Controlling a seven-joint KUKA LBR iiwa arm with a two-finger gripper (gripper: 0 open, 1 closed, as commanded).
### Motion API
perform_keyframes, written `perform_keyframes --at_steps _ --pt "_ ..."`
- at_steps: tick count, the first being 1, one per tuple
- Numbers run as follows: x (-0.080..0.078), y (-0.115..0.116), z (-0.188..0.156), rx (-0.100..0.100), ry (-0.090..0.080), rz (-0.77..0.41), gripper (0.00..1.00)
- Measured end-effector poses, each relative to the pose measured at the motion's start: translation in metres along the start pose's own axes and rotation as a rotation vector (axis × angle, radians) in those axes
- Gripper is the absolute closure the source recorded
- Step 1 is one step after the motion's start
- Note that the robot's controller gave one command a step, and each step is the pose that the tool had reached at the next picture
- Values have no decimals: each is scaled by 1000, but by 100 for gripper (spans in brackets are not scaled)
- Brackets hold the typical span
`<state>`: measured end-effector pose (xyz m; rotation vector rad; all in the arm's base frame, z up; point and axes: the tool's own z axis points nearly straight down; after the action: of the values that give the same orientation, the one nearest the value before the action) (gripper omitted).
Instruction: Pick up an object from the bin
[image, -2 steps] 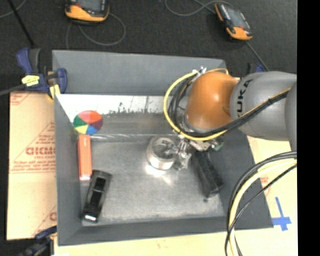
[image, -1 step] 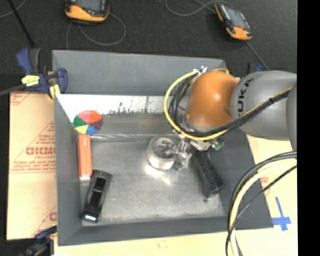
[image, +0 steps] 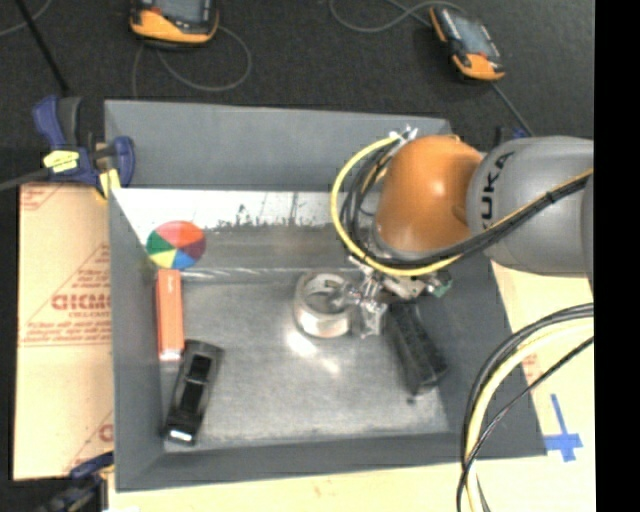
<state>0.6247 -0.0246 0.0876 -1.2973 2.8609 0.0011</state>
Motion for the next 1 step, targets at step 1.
perform_keyframes --at_steps 1 --pt "0 0 -16 -1 1 1 100"
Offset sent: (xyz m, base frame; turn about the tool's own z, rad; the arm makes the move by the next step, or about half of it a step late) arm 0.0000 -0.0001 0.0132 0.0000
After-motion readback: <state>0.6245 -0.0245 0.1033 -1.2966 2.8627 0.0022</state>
